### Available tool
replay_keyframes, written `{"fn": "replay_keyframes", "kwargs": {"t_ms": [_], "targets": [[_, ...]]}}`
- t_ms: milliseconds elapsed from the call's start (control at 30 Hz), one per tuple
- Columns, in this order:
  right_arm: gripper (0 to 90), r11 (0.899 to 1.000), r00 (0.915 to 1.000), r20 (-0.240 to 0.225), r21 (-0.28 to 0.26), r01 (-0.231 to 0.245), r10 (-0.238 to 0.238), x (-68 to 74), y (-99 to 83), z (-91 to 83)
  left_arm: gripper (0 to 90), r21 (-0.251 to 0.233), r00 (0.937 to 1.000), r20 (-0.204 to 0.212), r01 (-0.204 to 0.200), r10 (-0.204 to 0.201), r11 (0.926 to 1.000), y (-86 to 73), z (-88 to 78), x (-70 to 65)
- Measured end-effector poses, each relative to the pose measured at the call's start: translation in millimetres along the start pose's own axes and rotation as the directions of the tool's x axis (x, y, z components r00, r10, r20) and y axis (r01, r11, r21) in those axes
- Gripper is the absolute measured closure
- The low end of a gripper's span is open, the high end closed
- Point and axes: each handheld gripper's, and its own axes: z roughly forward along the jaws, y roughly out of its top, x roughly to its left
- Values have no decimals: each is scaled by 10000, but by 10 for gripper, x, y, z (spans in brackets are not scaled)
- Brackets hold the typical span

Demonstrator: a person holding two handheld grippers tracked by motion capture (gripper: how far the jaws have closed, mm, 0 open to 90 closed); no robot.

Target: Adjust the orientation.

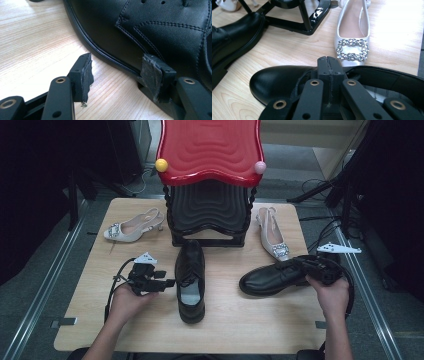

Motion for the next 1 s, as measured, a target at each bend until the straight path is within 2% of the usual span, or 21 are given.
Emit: {"fn": "replay_keyframes", "kwargs": {"t_ms": [200,367,500,600,733,800,1000], "targets": [[900,10000,9984,561,-32,-61,63,-106,-58,-75,425,54,10000,7,-75,75,10000,-1,14,3],[900,9997,9963,831,-95,-230,238,-218,-115,-141,425,65,10000,-22,-69,69,10000,-2,16,10],[900,9993,9951,944,211,-304,283,-281,-169,-88,425,6,9999,-34,-104,104,9999,-3,11,8],[900,9982,9963,845,556,-229,182,-262,-200,-4,425,25,9999,-50,-143,143,9999,-3,11,7],[900,9957,9940,1086,922,25,-125,-202,-219,70,425,6,9999,-68,-137,137,9999,-3,7,7],[900,9957,9964,837,922,52,-130,-192,-224,64,425,17,9999,-43,-96,96,10000,-3,10,9],[900,9889,9971,405,1370,582,-643,-47,-244,144,424,6,9998,-113,-145,145,9999,-3,6,2]]}}
